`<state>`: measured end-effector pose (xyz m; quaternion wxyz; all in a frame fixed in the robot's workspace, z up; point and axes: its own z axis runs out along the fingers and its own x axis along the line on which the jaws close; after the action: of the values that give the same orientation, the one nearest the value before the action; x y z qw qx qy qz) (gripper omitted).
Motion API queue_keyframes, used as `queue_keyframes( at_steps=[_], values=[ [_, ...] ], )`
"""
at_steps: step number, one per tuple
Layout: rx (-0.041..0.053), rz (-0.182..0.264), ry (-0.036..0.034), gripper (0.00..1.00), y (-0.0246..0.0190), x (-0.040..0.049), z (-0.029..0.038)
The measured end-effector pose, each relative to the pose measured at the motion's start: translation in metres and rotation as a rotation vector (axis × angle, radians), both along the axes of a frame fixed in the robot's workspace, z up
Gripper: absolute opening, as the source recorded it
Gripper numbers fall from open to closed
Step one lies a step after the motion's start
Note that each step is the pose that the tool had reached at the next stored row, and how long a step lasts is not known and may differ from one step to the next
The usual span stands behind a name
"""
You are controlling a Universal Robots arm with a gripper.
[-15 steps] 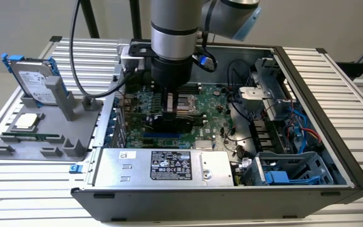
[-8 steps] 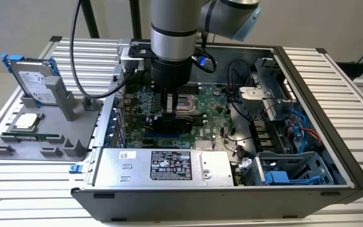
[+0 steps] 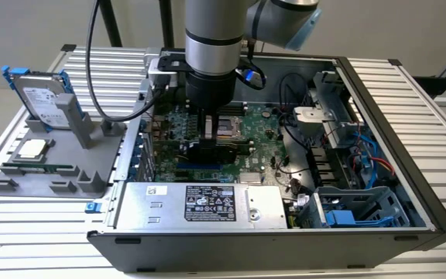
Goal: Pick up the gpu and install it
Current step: 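Insert the gpu into the slot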
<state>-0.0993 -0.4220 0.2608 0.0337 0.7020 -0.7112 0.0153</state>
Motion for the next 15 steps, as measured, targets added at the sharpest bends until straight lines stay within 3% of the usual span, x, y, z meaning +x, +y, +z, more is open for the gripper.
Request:
queue_keyframes(
  at_steps=[15],
  values=[
    [0.0, 0.001, 0.001, 0.0, 0.0, 0.0028, 0.0051]
  ],
)
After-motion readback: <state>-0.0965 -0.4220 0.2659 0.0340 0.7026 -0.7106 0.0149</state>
